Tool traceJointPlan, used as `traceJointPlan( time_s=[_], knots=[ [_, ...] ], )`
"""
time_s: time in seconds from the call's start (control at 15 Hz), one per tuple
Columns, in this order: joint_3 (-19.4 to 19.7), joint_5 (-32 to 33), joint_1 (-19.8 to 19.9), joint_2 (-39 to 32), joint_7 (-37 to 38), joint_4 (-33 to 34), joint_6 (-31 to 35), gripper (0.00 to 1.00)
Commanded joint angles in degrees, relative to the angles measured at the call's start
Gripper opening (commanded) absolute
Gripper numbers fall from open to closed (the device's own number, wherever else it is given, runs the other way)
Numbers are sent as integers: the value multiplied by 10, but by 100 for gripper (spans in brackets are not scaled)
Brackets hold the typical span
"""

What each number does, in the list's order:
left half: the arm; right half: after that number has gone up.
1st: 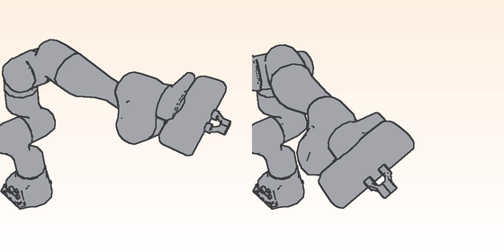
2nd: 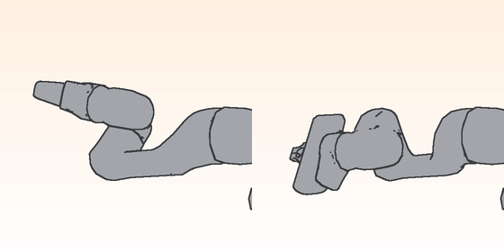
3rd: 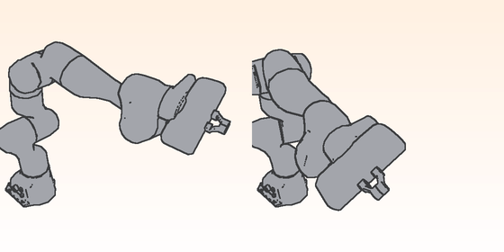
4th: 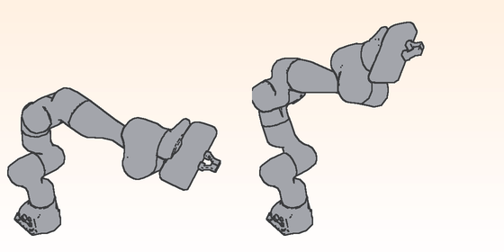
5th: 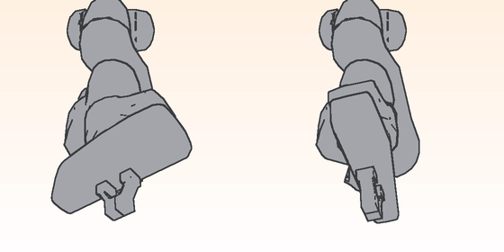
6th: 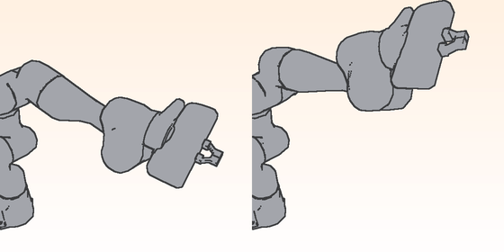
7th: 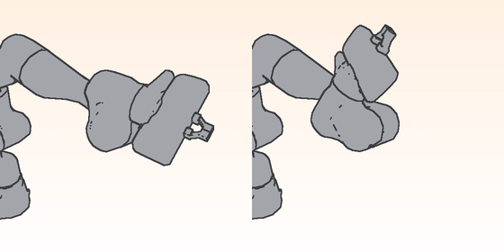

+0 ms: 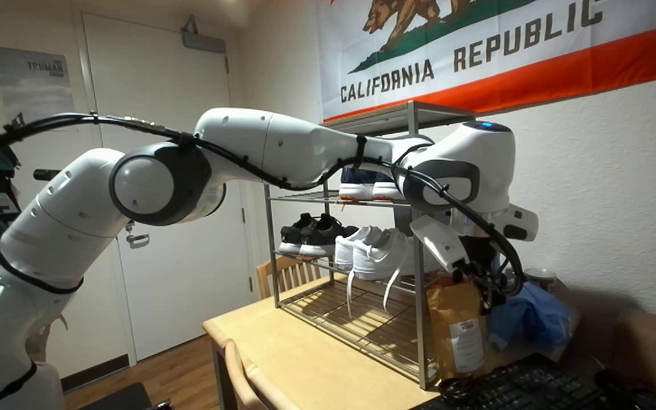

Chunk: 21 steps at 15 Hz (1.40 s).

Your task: Pick the brown bag and put it on top of the rack

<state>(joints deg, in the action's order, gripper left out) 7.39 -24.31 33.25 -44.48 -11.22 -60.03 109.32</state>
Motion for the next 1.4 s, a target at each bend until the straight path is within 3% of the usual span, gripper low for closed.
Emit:
traceJointPlan(
  time_s=[0.0,0.8,1.33],
  knots=[
    [-17,-13,10,-4,-23,11,-27,100],
    [-55,-29,29,-32,-47,41,-73,100],
    [-59,-22,30,-25,-35,20,-53,100]
  ],
)
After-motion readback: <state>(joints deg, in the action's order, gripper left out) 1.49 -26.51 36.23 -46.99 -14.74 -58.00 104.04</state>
